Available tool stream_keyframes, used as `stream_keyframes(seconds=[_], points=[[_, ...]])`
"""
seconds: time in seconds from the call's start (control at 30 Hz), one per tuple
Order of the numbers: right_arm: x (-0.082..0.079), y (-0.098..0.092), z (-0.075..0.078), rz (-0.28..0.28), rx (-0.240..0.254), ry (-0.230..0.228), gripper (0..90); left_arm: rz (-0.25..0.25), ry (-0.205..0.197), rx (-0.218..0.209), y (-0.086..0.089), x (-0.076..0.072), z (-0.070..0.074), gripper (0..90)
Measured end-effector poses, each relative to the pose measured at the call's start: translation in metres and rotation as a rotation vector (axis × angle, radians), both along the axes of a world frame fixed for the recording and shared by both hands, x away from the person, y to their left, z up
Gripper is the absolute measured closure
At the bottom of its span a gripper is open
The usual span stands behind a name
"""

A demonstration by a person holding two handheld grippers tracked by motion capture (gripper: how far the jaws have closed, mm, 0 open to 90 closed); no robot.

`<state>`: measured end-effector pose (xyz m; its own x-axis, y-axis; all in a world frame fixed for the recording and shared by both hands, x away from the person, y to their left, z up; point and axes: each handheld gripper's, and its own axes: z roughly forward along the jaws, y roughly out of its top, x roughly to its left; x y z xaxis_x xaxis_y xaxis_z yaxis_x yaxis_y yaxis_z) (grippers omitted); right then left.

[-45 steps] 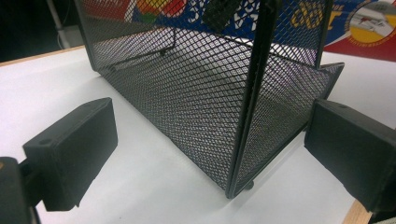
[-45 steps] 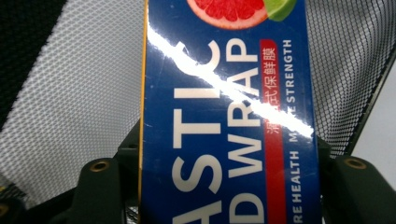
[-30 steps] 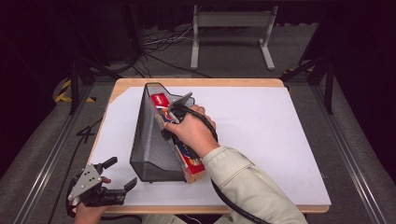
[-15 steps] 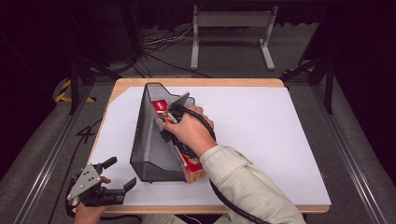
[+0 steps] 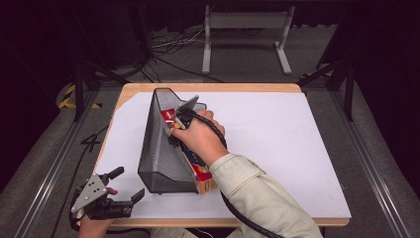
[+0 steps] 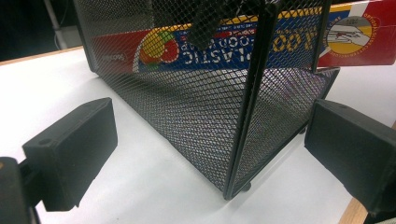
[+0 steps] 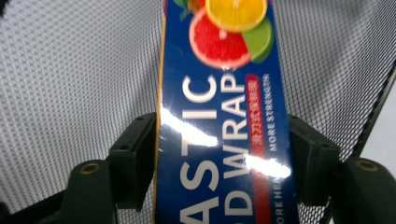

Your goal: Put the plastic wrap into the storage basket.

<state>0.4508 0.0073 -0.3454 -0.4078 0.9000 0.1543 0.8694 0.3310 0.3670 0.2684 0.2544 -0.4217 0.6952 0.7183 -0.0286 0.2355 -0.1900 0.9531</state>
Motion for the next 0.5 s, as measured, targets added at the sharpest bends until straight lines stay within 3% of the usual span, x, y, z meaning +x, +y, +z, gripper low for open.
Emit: stream_keyframes(seconds=[0.43, 0.5], points=[[-0.002, -0.007, 0.010, 0.039, 0.037, -0.038, 25.0, 0.002, 0.002, -0.003, 0.000, 0.000, 0.000, 3.3], [-0.002, -0.010, 0.013, 0.049, 0.057, -0.078, 22.0, 0.002, 0.002, -0.003, 0.000, 0.000, 0.000, 3.3]])
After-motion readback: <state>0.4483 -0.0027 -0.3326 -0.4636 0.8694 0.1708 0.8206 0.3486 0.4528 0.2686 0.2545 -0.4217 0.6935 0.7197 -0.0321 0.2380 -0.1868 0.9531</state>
